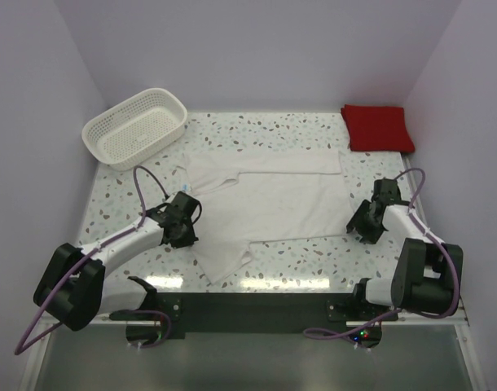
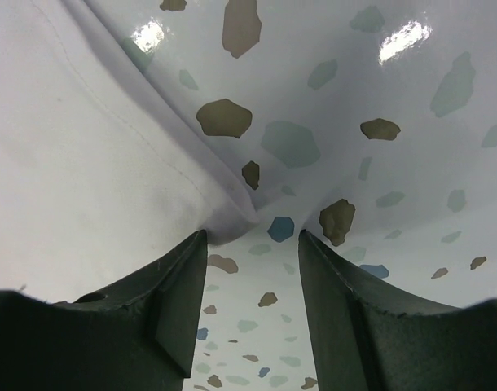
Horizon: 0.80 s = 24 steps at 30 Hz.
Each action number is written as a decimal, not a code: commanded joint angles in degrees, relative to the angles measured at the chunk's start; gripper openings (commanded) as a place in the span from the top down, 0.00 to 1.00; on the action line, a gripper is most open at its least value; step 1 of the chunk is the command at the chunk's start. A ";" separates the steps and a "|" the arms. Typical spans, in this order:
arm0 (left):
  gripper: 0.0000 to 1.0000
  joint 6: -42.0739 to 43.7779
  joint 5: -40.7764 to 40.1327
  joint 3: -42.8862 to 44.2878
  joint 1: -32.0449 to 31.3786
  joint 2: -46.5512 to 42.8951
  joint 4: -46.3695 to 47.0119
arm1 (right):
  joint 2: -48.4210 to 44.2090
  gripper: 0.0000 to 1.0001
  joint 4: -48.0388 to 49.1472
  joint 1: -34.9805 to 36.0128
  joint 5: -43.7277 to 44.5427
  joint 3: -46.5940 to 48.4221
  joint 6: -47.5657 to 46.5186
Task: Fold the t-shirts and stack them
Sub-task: Fold the tshirt
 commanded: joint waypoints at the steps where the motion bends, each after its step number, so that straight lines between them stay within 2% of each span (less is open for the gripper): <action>1: 1.00 0.93 0.02 -0.78 -0.34 -1.28 0.15 | -2.11 0.48 2.63 -0.28 -1.37 -0.40 1.93; 7: 1.00 0.76 0.20 -0.95 -0.25 -1.28 0.15 | -2.47 0.49 4.38 -0.55 0.83 -0.93 2.64; 18: 1.00 0.06 0.37 -1.39 -0.34 -1.72 -0.03 | 0.17 0.64 7.64 -0.90 0.65 -3.92 3.08; 24: 1.00 0.05 0.55 -0.87 -0.25 -1.98 -1.08 | -1.75 0.91 5.71 -1.08 -0.14 -4.27 2.81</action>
